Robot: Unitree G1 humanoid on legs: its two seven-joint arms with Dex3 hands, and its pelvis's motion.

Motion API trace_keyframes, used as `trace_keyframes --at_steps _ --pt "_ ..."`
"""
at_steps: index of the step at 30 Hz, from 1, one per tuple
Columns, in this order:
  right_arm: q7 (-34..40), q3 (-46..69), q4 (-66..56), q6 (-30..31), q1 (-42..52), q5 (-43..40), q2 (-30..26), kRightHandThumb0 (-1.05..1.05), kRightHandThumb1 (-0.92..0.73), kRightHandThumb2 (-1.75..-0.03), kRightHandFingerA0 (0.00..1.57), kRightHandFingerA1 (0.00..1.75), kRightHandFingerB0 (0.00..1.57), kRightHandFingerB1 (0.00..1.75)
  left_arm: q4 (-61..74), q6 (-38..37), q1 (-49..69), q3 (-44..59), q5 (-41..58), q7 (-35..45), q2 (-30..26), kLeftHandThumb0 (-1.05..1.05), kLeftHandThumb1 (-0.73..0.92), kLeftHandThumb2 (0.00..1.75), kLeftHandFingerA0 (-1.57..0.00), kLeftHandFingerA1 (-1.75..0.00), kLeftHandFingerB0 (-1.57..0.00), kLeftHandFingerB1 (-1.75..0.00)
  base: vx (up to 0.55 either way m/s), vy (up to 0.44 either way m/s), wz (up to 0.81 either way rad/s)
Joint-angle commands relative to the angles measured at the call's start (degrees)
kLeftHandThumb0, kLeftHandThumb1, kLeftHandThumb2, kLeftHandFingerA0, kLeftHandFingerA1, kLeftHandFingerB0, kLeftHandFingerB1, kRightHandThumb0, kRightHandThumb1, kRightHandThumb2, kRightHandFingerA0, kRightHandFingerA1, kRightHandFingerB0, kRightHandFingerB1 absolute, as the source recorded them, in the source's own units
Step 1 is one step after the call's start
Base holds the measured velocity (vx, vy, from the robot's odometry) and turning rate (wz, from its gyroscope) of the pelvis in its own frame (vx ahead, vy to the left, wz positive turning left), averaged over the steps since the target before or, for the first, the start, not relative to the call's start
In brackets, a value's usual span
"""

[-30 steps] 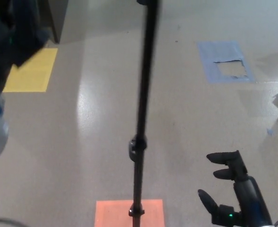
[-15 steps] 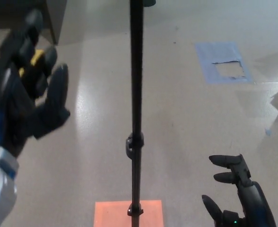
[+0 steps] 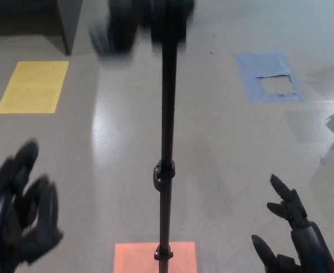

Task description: A phone stand is kept on the floor and the robot uses both its hands to grab it and uses its left hand to extend the phone stand by pulling it upwards

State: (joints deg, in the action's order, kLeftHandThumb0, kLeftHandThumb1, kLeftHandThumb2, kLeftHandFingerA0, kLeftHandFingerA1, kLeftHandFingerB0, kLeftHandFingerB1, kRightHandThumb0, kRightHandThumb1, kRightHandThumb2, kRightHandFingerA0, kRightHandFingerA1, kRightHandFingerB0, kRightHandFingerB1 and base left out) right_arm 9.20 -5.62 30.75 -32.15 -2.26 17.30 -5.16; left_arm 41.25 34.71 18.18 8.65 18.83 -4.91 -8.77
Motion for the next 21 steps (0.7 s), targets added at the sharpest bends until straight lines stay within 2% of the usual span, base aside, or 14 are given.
trace_keyframes --at_steps 1,2,5,6,7,8,9,10,11,13,15,21 --pt "6.15 2.97 1.9 -2.64 4.91 5.91 -9.67 -1.05 -0.82 -0.87 0.0 0.42 0.0 0.0 -24.69 -45.97 26.79 4.58 -13.01 4.2 3.95 -1.03 0.69 0.78 -0.08 -0.31 -0.11 -0.21 0.0 0.0 0.0" --pt "6.64 3.05 2.71 -3.04 5.33 6.1 -10.13 -1.05 -0.84 -0.74 0.0 0.41 0.0 0.0 -26.77 -47.84 27.87 5.31 -12.98 3.47 4.88 -0.91 0.61 1.06 -0.02 -0.41 -0.05 -0.29 0.0 0.0 0.0" --pt "7.12 2.83 4.05 -2.97 5.63 6.39 -10.82 -1.05 -0.84 -0.74 0.0 0.34 0.0 0.0 -29.4 -50.05 28.48 6.15 -12.72 2.3 6.08 -0.96 0.63 0.98 -0.08 -0.41 -0.09 -0.38 0.0 0.0 0.0" --pt "6.08 2.77 5.25 -3.36 6.22 5.55 -11.37 -1.05 -0.82 -0.74 0.0 0.32 0.0 0.0 -29.12 -49.13 28.95 6.15 -12.75 1.73 6.17 -1.0 0.71 0.73 -0.14 -0.33 -0.12 -0.29 0.0 0.0 0.0" --pt "5.92 2.6 5.58 -3.48 6.35 5.46 -11.47 -1.05 -0.8 -0.74 0.0 0.32 0.0 0.0 -29.11 -49.11 28.97 6.19 -12.77 1.42 6.35 -0.93 0.61 1.02 -0.11 -0.42 -0.01 -0.36 0.0 0.0 0.0" --pt "6.35 2.13 6.28 -3.58 6.57 5.98 -11.65 -1.05 -0.81 -0.81 0.0 0.34 0.0 0.0 -29.28 -49.68 28.96 6.18 -12.83 0.79 6.98 -0.93 0.59 1.01 -0.13 -0.43 -0.04 -0.36 0.0 0.0 0.0" --pt "6.99 1.79 6.81 -3.55 6.72 6.59 -11.81 -1.05 -0.81 -0.81 0.0 0.34 0.0 0.0 -29.55 -50.39 29.0 6.11 -12.87 0.49 7.46 -0.93 0.59 1.01 -0.13 -0.43 -0.04 -0.36 0.0 0.0 0.0" --pt "7.28 1.49 6.88 -3.24 6.99 7.05 -11.94 -1.05 -0.8 -0.81 0.0 0.33 0.0 0.0 -29.64 -50.76 29.23 6.09 -12.64 0.79 7.66 -0.4 0.26 0.95 0.0 -0.49 0.0 -0.49 0.0 0.0 0.0" --pt "7.82 1.27 7.05 -2.99 7.02 7.52 -12.0 -1.05 -0.8 -0.81 0.0 0.37 0.0 0.0 -29.89 -51.14 29.26 6.05 -12.52 1.03 7.68 -0.4 0.26 0.94 0.0 -0.5 0.0 -0.49 0.0 0.0 0.0" --pt "8.57 0.87 7.88 -2.79 6.78 8.04 -12.09 -1.05 -0.8 -0.81 0.0 0.35 0.0 0.0 -31.25 -52.17 28.78 6.03 -12.81 0.79 7.39 -0.4 0.26 0.95 0.0 -0.49 0.0 -0.49 0.0 0.0 0.0" --pt "8.61 0.13 10.03 -2.65 5.67 8.21 -12.19 -1.05 -0.8 -0.81 0.0 0.25 0.0 0.0 -32.76 -53.26 28.12 6.79 -12.17 1.03 7.47 -0.39 0.28 0.95 0.0 -0.49 0.0 -0.49 0.0 0.0 0.0" --pt "8.32 -0.32 11.46 -1.56 3.96 7.92 -11.69 -1.05 -0.8 -0.79 0.0 0.26 0.0 0.0 -33.86 -53.81 26.75 7.54 -11.95 0.56 7.31 -0.39 0.26 0.94 0.0 -0.49 0.0 -0.48 0.0 0.0 0.0"
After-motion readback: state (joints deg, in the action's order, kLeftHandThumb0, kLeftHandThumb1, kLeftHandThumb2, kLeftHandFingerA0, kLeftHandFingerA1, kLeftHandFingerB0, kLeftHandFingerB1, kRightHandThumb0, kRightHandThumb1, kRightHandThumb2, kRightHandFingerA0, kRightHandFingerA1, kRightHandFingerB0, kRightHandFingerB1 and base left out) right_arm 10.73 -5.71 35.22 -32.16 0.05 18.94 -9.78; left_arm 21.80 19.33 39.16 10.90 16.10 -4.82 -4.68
